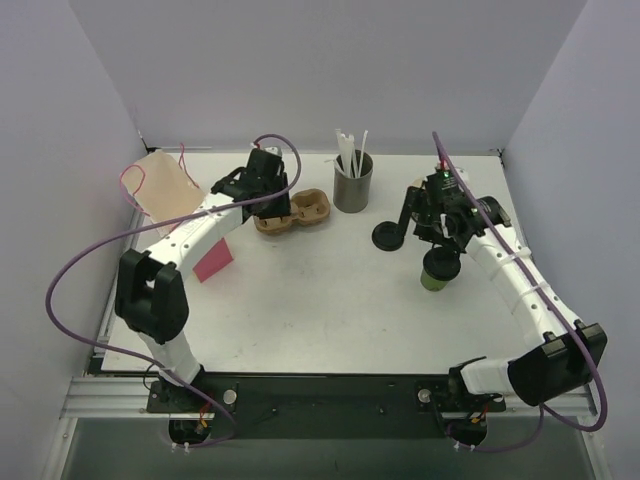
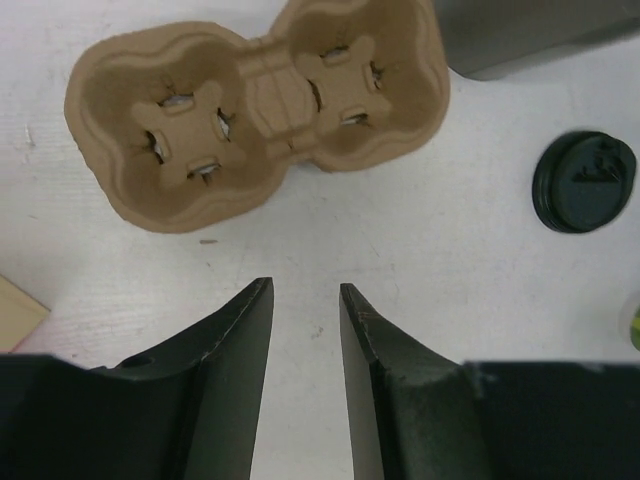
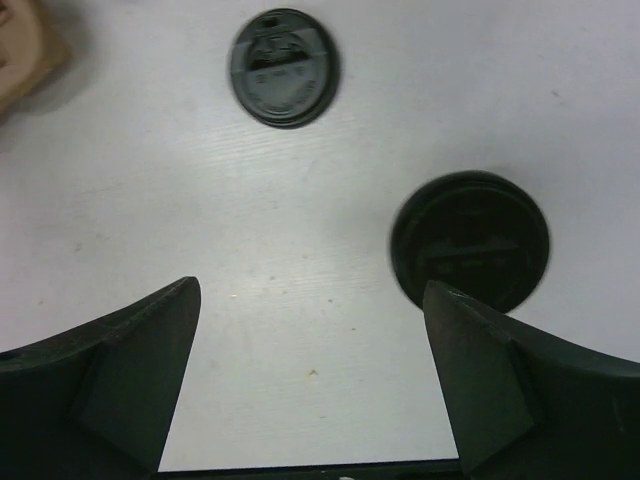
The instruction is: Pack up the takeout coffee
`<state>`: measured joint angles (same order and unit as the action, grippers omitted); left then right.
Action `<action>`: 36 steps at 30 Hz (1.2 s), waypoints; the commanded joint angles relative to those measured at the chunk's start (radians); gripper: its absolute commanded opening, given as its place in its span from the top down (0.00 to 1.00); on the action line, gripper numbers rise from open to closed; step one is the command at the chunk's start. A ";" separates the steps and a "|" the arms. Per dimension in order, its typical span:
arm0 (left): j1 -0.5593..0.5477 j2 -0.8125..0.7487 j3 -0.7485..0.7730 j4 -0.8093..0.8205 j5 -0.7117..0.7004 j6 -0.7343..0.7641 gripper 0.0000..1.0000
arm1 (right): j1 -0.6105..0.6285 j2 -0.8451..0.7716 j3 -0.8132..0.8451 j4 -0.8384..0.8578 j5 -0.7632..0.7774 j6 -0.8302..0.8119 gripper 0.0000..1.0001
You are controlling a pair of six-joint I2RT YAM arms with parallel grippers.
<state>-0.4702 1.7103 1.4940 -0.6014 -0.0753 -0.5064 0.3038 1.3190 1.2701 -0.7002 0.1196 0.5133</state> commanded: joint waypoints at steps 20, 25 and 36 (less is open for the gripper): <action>0.139 0.276 0.152 0.018 -0.267 0.022 0.62 | 0.207 0.464 0.273 0.275 -0.097 0.031 0.43; 0.137 0.308 0.158 0.018 -0.233 0.009 0.62 | 0.205 0.479 0.278 0.274 -0.094 0.027 0.43; 0.139 0.310 0.140 0.031 -0.215 0.000 0.68 | 0.205 0.490 0.272 0.275 -0.098 0.024 0.43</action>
<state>-0.3382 2.0293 1.6081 -0.5972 -0.3130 -0.4942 0.5056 1.7973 1.5116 -0.4252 0.0189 0.5457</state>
